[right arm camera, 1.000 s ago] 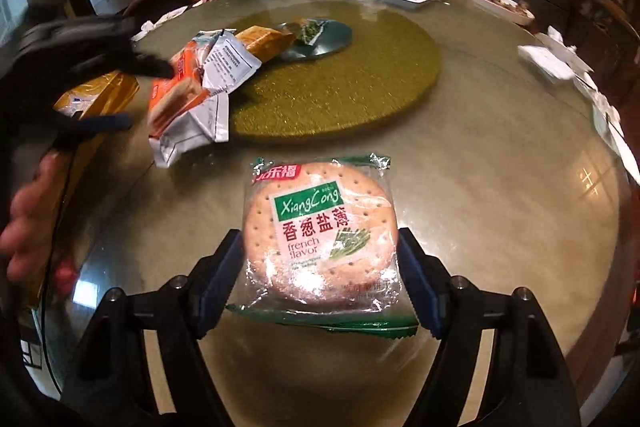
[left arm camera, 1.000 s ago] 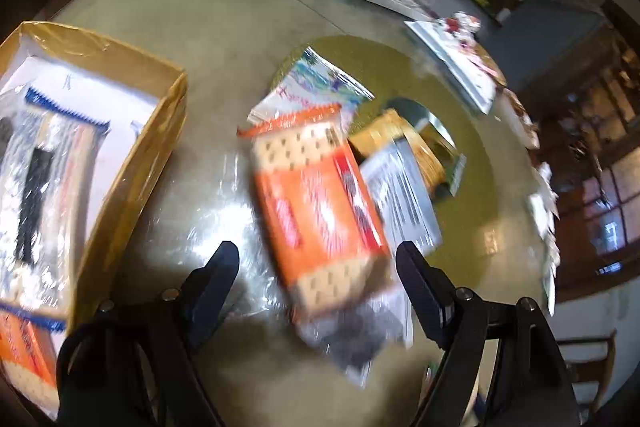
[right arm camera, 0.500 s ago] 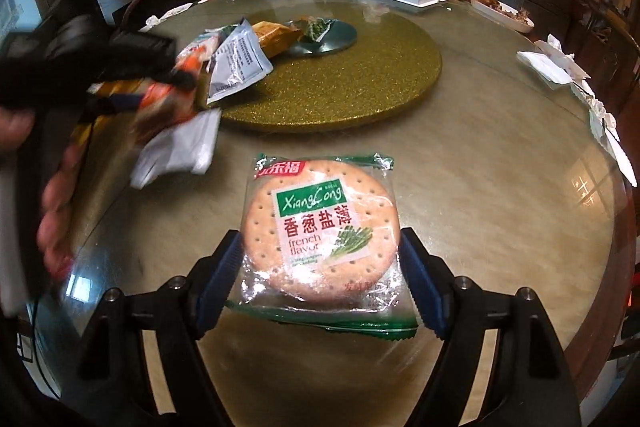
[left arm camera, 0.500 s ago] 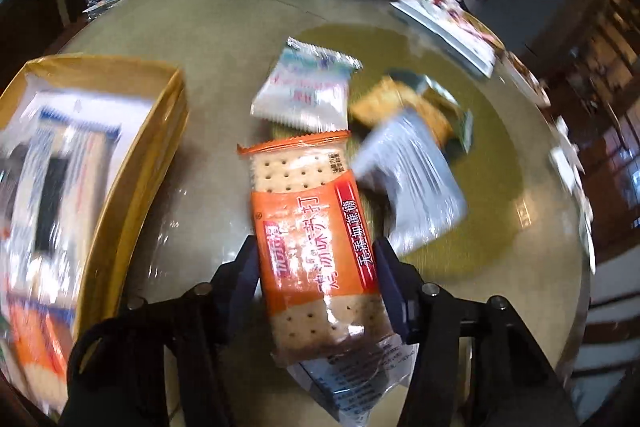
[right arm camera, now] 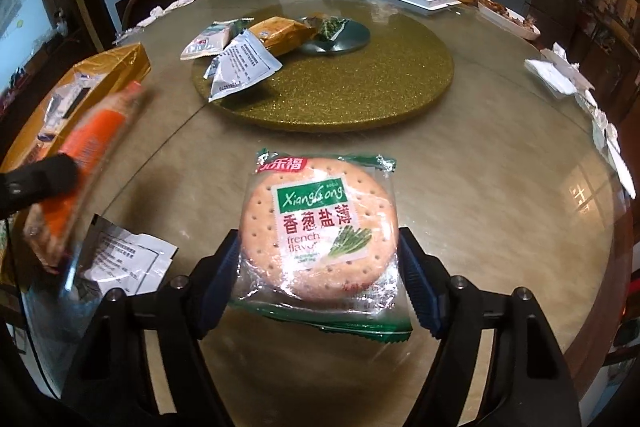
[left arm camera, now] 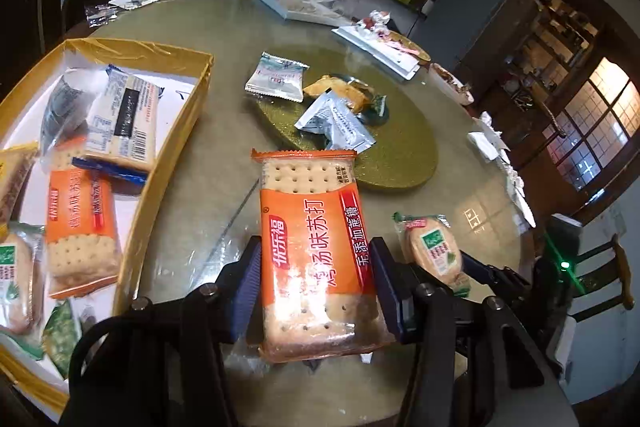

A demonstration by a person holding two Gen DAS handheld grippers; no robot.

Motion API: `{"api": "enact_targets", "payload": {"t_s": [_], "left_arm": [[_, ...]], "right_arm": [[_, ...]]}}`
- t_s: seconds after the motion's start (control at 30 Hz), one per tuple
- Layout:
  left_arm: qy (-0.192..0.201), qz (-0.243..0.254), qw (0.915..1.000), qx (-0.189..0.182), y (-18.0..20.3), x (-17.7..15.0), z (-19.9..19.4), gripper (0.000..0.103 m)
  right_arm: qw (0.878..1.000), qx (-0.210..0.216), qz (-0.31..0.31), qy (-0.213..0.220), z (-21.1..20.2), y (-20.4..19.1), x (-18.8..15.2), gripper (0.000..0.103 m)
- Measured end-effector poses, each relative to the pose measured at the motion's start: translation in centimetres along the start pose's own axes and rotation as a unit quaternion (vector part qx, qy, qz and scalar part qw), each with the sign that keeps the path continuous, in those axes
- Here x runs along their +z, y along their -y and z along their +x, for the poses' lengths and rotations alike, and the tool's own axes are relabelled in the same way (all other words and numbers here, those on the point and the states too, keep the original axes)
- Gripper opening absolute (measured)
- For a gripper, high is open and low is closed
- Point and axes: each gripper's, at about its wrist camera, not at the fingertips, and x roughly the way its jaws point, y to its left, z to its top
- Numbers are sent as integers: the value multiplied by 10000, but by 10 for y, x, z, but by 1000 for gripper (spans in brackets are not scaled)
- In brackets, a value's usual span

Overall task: Organize snacks
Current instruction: 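Grasp the orange soda cracker pack with left tool while right tool grasps the round XiangCong pack, then carry the orange pack into the tray with left tool while right tool drops the XiangCong pack there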

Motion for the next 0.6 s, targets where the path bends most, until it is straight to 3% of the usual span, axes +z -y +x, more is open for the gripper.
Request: {"api": "enact_targets", "payload": {"t_s": [0.17, 0.4, 0.6], "left_arm": [[-36, -166, 9995, -273, -11, -9, -16, 52], [93, -228, 9989, -388, -19, -17, -38, 52], [287, -445, 9977, -428, -39, -21, -61, 52]], "right_arm": [[9979, 539, 338, 80, -8, 2, -6, 75], [9895, 1115, 880, 271, -17, 8, -11, 75], [9828, 1619, 607, 656, -52, -28, -1, 75]]}}
